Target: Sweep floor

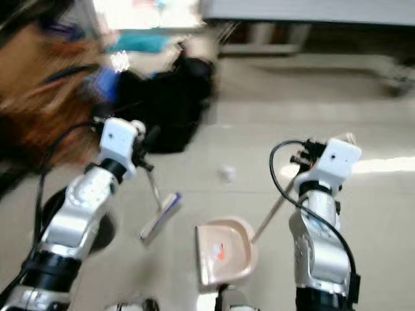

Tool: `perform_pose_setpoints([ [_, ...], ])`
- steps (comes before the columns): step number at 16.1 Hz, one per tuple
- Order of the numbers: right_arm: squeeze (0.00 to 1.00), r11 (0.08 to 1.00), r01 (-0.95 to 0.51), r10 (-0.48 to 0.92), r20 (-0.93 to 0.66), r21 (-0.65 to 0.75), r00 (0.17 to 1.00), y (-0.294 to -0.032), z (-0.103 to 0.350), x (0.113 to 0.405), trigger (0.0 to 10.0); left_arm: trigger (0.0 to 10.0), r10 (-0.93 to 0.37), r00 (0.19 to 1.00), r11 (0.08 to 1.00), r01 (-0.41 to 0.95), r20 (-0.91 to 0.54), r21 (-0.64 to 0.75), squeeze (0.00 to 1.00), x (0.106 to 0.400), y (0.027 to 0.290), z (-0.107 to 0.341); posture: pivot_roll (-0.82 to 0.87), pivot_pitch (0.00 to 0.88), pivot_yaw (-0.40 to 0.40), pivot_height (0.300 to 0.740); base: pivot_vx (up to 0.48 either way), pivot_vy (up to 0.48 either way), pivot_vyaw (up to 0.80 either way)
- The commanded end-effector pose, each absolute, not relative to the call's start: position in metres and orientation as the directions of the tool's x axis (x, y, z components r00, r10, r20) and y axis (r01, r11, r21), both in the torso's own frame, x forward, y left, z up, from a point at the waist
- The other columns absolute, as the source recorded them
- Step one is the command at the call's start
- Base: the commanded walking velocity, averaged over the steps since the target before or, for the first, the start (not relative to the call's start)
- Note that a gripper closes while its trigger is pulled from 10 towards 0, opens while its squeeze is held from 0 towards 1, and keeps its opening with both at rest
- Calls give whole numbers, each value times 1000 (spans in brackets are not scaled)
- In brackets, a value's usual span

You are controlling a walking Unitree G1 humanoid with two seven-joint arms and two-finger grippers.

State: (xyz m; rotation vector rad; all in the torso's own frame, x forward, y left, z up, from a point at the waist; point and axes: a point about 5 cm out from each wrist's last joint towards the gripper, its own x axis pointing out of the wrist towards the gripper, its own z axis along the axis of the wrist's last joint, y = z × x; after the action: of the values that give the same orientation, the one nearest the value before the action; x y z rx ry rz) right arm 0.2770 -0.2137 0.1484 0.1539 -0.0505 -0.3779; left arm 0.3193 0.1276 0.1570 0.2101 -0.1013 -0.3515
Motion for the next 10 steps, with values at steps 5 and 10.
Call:
perform_pose_setpoints([
  [5, 0, 890, 400, -404, -29, 221, 914, -220, 149, 272, 10000, 10000, -393, 910, 901, 351, 136, 253, 0, 320, 126, 178, -74, 127, 47, 740, 368, 0, 0],
  [10, 0, 915, 316, -315, -45, 251, 948, -207, 148, 277, 10000, 10000, -356, 925, 910, 310, 135, 275, 0, 318, 138, 179, -61, 114, 20, 740, 373, 0, 0],
])
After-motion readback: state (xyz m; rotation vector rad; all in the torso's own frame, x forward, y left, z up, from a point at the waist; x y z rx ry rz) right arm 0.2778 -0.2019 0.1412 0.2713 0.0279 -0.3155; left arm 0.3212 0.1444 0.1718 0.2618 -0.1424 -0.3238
